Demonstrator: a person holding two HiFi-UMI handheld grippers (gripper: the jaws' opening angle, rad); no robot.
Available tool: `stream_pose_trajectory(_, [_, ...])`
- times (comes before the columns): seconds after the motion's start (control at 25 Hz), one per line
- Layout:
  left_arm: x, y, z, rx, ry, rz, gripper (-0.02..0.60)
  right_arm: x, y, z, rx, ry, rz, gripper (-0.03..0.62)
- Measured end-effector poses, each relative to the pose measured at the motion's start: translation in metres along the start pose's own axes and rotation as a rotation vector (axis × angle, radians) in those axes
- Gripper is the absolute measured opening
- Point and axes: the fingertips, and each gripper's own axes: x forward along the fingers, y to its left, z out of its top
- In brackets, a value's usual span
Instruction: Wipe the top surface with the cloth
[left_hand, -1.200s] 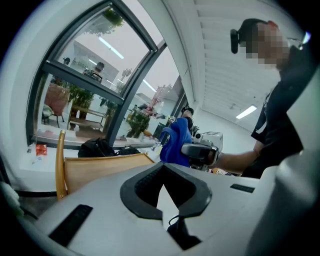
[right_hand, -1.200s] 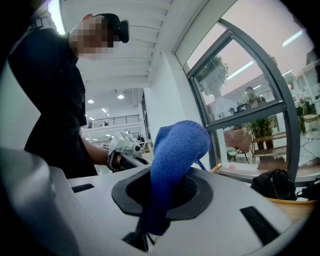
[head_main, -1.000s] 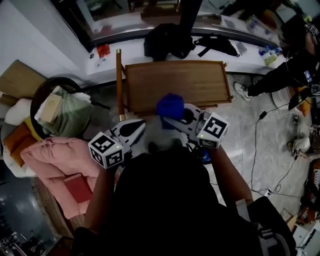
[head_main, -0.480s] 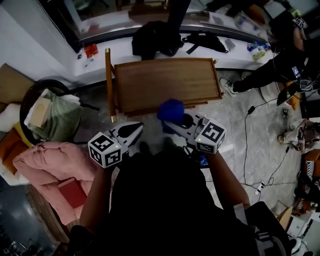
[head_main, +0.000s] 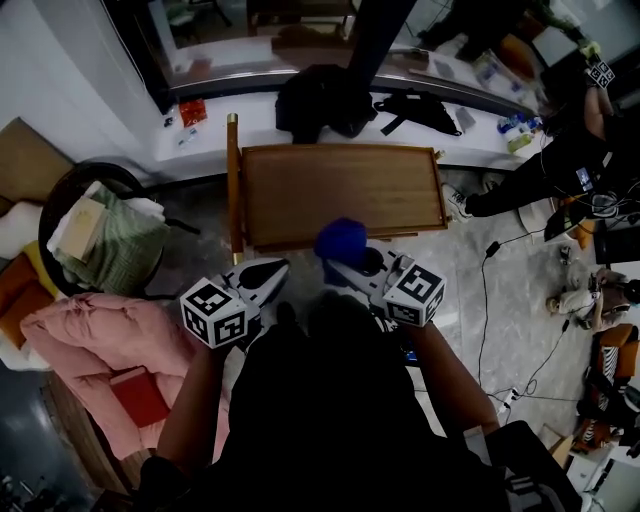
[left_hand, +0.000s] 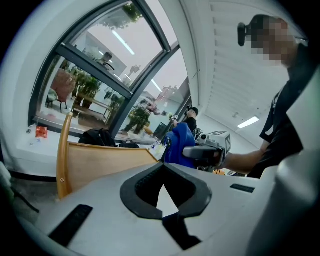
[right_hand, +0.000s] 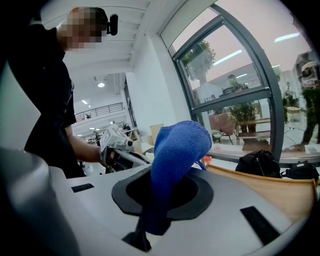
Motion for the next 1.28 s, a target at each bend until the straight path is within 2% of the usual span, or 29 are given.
stream_pose_trajectory(0.24, [0.004,0.022,0.010,-0.036,0.000,0.065,0.009,0.022,-0.025,0.005,0.027,0.022,0.037,0.066])
stream_pose_trajectory(0.52, [0.014,0.064,0.033,-0.082,0.017,0.178,0.009,0.066,-0.078,0.010,0.037,0.045,0.092,0.064])
stream_pose_trajectory(0.76, [0.023,0.115,0.061,-0.134,0.013,0.331,0.009,0.106,-0.133,0.018,0.074,0.079,0.163,0.064])
stream_pose_trajectory(0.88, [0.029,0.130,0.071,-0.115,0.028,0.396,0.009,0.128,-0.149,0.012,0.055,0.128,0.215,0.064])
stream_pose_trajectory(1.0, [0.032,0.143,0.080,-0.099,0.029,0.425,0.009,0.158,-0.165,0.000,-0.013,0.193,0.226,0.065])
stream_pose_trajectory(1.12, [0.026,0.162,0.082,-0.109,0.018,0.446,0.009,0.192,-0.170,-0.012,-0.023,0.228,0.245,0.065])
stream_pose_trajectory(1.28, [0.021,0.184,0.077,-0.178,-0.018,0.442,0.009,0.227,-0.182,-0.017,-0.062,0.270,0.224,0.066])
